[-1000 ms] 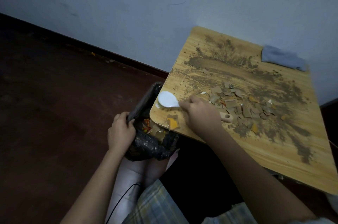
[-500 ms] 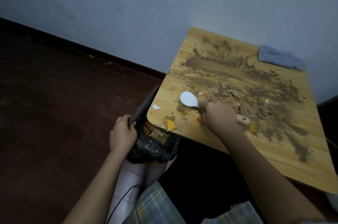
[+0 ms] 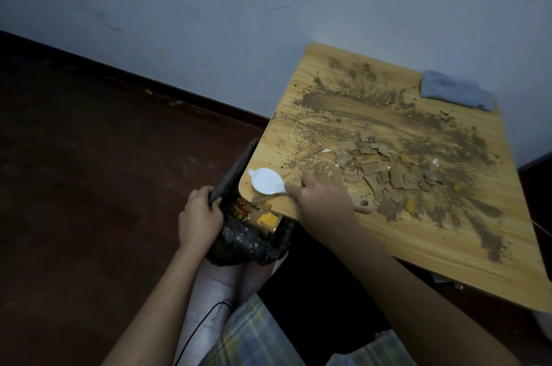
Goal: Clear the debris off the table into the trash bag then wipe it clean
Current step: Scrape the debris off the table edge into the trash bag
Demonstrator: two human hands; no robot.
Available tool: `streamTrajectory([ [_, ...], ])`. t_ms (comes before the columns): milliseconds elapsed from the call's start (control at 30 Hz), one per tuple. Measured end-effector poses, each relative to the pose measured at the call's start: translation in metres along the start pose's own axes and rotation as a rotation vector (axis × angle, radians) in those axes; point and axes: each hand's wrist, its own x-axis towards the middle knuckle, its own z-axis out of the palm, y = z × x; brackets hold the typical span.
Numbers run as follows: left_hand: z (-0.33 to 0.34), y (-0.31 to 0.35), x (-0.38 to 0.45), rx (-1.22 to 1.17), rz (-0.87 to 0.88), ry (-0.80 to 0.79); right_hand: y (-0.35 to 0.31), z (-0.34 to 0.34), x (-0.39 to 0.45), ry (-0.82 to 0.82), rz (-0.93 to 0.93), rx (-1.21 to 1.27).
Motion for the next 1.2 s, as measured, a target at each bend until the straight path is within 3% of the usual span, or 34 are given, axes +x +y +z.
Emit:
streamTrajectory([
  [500, -0.004, 0.002, -0.001, 0.0, 0.002, 0.001, 0.002, -0.015, 0.044, -0.021, 0.137, -0.013],
  [967, -0.007, -0.004, 0.0, -0.013, -0.014, 0.003, -0.018, -0.008, 0.017, 0.0, -0.078, 0.002],
  [1200, -0.008, -0.004, -0.002, -0.02, 0.003, 0.001, -0.013, -0.011, 0.004, 0.019, -0.062, 0.022],
])
